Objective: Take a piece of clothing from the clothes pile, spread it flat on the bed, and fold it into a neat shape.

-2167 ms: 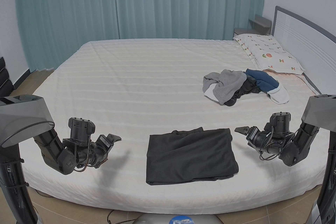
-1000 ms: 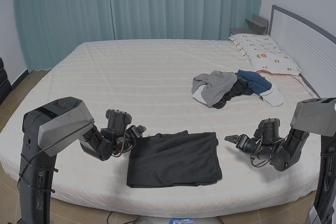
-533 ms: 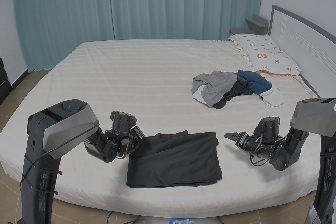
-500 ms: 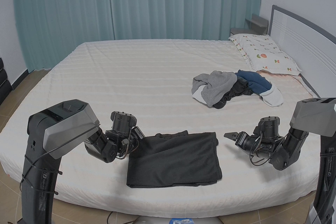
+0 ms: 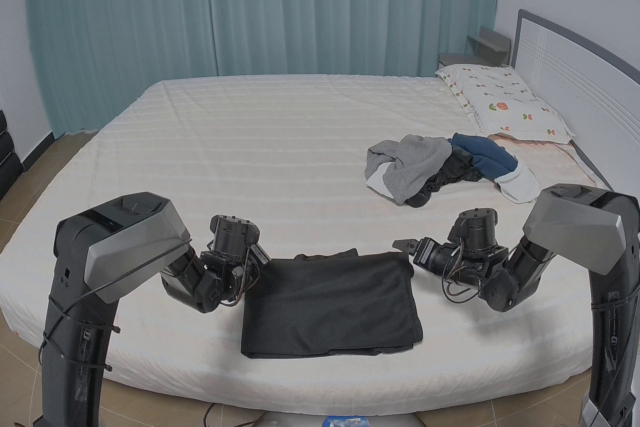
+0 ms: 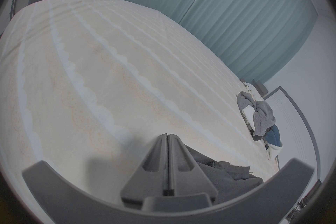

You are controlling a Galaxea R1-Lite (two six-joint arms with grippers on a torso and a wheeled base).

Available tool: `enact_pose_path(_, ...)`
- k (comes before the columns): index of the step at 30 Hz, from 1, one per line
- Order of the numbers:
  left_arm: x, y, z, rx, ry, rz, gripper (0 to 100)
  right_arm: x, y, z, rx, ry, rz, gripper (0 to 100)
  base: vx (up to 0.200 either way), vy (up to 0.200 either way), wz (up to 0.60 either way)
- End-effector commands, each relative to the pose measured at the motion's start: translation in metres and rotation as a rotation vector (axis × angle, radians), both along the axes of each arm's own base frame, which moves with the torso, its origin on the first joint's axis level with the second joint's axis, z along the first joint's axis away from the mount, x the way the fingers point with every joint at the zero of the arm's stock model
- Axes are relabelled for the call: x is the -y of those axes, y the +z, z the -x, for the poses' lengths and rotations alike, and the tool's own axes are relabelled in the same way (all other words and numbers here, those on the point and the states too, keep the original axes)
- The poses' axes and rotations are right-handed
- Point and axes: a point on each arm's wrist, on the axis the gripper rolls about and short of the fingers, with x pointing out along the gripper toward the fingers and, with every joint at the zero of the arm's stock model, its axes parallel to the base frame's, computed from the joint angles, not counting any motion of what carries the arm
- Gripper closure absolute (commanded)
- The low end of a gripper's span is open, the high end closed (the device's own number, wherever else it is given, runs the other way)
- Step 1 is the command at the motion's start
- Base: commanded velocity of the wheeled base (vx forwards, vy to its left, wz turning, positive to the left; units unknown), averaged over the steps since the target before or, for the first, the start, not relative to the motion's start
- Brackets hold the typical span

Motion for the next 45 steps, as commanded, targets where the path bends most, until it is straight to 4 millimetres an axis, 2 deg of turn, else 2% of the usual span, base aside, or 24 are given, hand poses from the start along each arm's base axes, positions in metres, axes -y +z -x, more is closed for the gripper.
enact_pose_path(1,-0.003,0.001,0.000,0.003,0.014,0.006,100,-0.015,-0.021,-0.015,-0.004,-0.010,0.029,0,0.000,0.000,0.00)
enact_pose_path(11,-0.003,0.000,0.000,0.000,0.015,0.006,100,-0.018,-0.030,-0.029,0.015,-0.013,0.029,0,0.000,0.000,0.00)
enact_pose_path(12,-0.003,0.000,0.000,0.000,0.015,0.006,100,-0.018,-0.030,-0.029,0.015,-0.013,0.029,100,0.000,0.000,0.00)
enact_pose_path(27,-0.003,-0.002,0.000,-0.002,0.014,0.002,100,-0.008,-0.024,-0.039,0.054,-0.086,0.037,100,0.000,0.000,0.00)
enact_pose_path(40,-0.003,-0.002,0.000,-0.005,0.015,0.002,100,-0.008,-0.025,-0.040,0.059,-0.088,0.031,100,0.000,0.000,0.00)
enact_pose_path(41,-0.003,-0.001,0.000,-0.005,0.015,0.004,0,-0.009,-0.026,-0.039,0.055,-0.087,0.032,100,0.000,0.000,0.00)
enact_pose_path(42,-0.003,-0.001,0.000,-0.005,0.015,0.004,0,-0.009,-0.026,-0.039,0.055,-0.087,0.032,0,0.000,0.000,0.00)
enact_pose_path(45,-0.003,-0.001,0.000,-0.004,0.015,0.004,0,-0.009,-0.023,-0.036,0.067,-0.082,0.029,0,0.000,0.000,0.00)
